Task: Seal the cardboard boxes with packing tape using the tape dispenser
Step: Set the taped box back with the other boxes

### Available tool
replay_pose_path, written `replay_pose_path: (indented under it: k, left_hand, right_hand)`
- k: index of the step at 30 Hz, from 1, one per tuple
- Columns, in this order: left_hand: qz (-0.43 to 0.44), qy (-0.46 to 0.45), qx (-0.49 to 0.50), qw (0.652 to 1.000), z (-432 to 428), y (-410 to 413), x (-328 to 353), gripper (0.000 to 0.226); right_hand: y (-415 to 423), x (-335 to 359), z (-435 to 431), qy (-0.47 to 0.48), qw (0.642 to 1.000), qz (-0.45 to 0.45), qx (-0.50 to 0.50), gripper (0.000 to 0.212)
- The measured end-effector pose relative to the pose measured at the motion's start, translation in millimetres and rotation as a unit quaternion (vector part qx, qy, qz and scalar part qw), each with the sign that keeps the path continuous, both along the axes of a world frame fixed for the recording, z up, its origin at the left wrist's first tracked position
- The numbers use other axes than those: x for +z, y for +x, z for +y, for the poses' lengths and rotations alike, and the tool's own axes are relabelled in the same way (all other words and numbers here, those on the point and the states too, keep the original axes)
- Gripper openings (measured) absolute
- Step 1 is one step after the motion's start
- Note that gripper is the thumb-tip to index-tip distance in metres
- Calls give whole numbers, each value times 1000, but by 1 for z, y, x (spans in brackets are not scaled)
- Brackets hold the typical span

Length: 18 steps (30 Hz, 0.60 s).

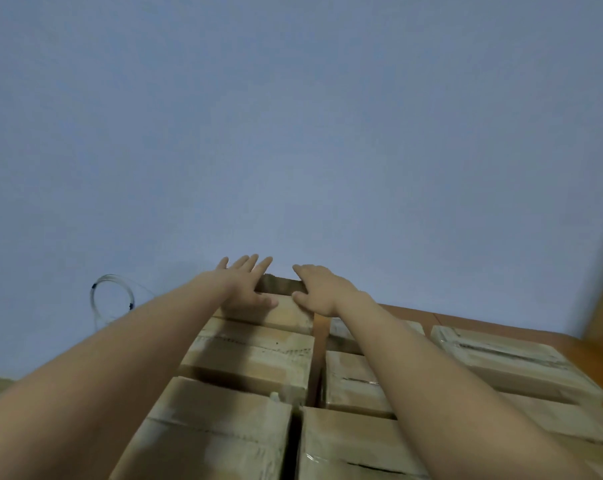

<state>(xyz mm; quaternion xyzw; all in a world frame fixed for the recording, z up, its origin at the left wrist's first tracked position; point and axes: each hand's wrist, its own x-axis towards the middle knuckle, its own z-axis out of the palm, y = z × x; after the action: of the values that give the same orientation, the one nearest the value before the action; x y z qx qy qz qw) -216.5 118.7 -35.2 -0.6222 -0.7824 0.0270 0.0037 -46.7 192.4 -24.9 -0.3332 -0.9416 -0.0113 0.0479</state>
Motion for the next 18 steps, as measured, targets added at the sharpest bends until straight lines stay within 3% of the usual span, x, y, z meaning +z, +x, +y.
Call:
replay_pose_path:
  k: [5,11,15,18]
  left_hand:
    - [16,16,-7,1000,12,-10,-16,78]
    - [-30,-38,-27,998,17,-17,-28,61]
    - [-66,-69,-18,995,19,-18,-32,63]
    - [-78,-80,-13,994,22,-22,-35,72]
  right_hand:
    - [-18,-19,10,-27,1000,-15,1,64]
    - [-31,-35,18,-108,992,-61,-3,45]
    - [-34,-34,23,-151,984,-90,-14,73]
    - [-39,-37,25,-122,986,-109,-8,84]
